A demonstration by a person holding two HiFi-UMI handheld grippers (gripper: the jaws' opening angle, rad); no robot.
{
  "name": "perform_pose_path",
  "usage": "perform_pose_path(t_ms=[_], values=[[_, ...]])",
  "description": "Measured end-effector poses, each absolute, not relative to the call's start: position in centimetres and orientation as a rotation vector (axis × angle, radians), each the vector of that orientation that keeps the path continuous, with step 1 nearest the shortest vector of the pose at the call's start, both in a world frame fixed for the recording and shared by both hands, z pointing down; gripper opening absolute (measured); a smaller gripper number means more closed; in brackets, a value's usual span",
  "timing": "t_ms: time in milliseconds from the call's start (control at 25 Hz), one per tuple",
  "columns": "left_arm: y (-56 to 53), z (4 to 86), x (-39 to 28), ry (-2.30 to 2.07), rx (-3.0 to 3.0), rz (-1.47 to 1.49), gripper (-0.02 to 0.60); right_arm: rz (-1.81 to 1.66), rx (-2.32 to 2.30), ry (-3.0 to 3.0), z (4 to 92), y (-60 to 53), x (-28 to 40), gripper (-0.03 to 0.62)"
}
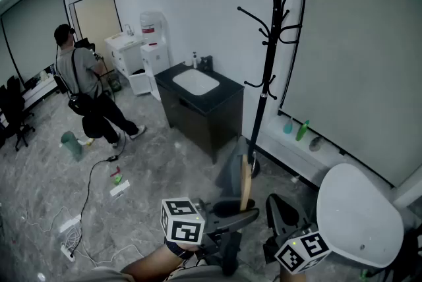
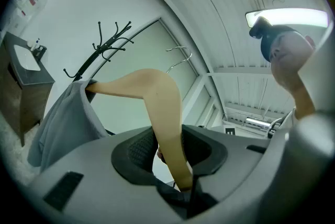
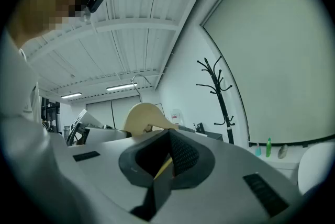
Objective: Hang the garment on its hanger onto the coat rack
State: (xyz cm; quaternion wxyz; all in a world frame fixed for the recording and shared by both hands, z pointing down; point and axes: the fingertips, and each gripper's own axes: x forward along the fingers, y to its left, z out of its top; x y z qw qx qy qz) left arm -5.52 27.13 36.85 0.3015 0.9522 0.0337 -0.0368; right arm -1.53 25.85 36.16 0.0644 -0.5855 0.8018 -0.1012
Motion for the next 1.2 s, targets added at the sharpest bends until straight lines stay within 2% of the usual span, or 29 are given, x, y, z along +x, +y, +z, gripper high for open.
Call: perform_pose_path(t_ms=[760, 1200], values=[[27.2, 36.8, -6.3, 0.023, 2.533, -0.093, 0.13, -0.349, -1.659, 2.448, 36.1, 26.6, -2.7, 0.014], [27.1, 37.0, -4.3, -0.003, 2.541, -0.087, 0.13, -0.343, -1.627, 2.452, 36.1, 27.2, -0.7, 0.015]])
